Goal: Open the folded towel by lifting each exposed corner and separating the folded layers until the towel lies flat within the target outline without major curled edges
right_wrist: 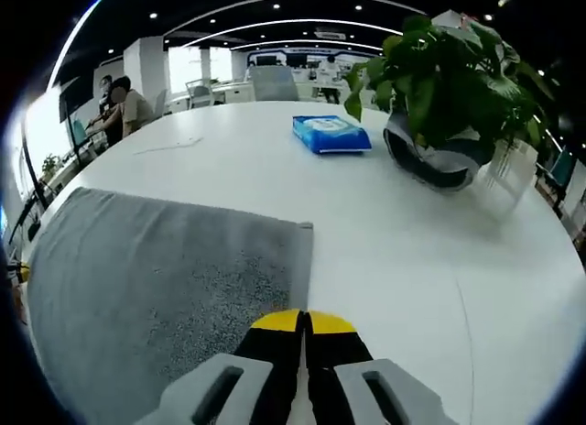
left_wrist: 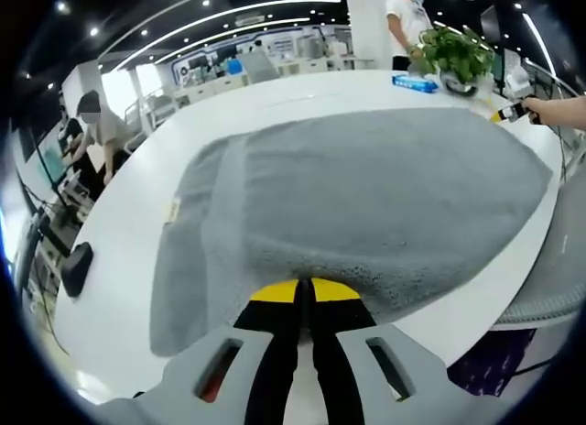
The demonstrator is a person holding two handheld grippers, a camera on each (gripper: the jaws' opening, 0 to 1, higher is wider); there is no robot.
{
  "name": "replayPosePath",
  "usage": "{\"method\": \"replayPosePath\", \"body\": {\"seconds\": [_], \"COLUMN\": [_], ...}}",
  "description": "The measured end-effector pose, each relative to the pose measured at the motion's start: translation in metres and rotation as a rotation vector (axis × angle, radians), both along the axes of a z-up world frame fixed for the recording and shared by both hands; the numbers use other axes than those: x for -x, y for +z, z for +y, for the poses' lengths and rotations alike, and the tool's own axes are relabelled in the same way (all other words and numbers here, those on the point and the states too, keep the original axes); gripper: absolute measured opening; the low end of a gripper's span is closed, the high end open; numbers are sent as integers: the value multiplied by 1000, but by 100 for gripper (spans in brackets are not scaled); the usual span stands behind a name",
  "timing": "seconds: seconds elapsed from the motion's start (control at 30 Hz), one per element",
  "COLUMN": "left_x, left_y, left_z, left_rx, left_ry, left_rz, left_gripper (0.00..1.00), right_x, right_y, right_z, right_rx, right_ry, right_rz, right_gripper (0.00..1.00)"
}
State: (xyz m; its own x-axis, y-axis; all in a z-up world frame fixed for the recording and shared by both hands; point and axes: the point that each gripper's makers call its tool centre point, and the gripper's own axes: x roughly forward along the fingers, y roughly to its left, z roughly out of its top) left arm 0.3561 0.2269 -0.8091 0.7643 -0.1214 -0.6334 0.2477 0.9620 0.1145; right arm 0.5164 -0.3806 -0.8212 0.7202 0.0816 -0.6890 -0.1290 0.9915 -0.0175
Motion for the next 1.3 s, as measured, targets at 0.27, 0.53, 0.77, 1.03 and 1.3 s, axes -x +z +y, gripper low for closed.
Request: {"method": "replayPosePath", "body": {"seconds": [0.27,0.53,0.77,1.03,1.3], "left_x": [-6,-7,14,22,24], "left_y": [19,33,-8,-1,-1], "left_z": [2,16,31,36,37], "left_rx": [130,116,-29,37,42], "left_ry": [82,95,31,35,5], "left_rz": [-37,-43,133,107,72], "left_gripper": [11,18,21,19,18], "right_x": [26,158,197,200,200], "right_y": [49,18,4,9,9], "right_z": [29,102,113,112,111], "right_rx": [44,35,41,73,66], "right_ry": [108,331,327,347,356], "right_rz": [-139,174,274,255,246], "right_gripper": [8,19,27,27,27]}}
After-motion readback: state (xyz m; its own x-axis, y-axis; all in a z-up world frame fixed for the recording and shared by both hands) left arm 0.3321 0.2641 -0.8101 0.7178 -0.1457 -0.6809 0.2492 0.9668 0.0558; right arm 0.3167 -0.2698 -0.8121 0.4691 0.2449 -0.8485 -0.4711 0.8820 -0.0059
